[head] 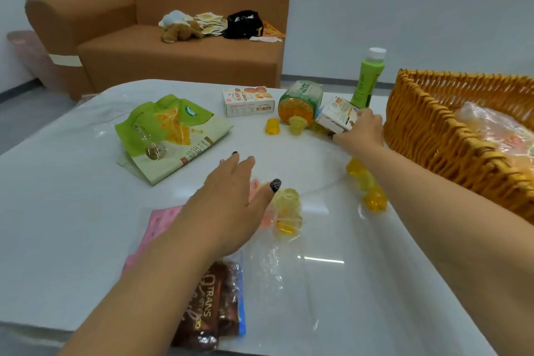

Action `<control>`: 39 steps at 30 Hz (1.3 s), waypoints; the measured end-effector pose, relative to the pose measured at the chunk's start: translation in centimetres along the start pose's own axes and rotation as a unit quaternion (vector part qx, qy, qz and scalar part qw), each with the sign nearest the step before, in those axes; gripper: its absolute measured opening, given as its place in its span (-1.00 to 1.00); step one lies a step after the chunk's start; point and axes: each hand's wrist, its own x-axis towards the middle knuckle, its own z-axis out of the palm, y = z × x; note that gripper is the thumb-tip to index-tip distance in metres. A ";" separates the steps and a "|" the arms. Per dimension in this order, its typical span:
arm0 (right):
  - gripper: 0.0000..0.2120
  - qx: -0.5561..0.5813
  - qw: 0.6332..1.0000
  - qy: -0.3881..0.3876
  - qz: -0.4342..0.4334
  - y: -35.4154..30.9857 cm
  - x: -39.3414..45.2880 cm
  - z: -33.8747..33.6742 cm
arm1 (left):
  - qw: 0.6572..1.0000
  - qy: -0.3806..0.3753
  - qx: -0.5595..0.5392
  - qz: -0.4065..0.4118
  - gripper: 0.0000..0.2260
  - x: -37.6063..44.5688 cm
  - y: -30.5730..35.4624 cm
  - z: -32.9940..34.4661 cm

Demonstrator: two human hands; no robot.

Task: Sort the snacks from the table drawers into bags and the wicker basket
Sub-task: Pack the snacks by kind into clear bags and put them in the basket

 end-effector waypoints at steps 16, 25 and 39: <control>-0.03 -0.150 0.980 -0.088 -0.097 5.6 6.3 2.5 | 0.999 0.025 -0.001 -0.024 -0.33 1.8 -1.3 0.1; -0.29 -0.179 0.961 -0.122 -0.174 5.9 -2.8 0.1 | 1.000 0.010 0.010 0.022 -0.38 1.1 1.9 1.2; -0.79 -0.278 0.913 -0.149 -0.260 3.6 -10.7 -3.7 | 0.999 0.015 0.038 0.018 -0.37 -1.4 -0.5 0.6</control>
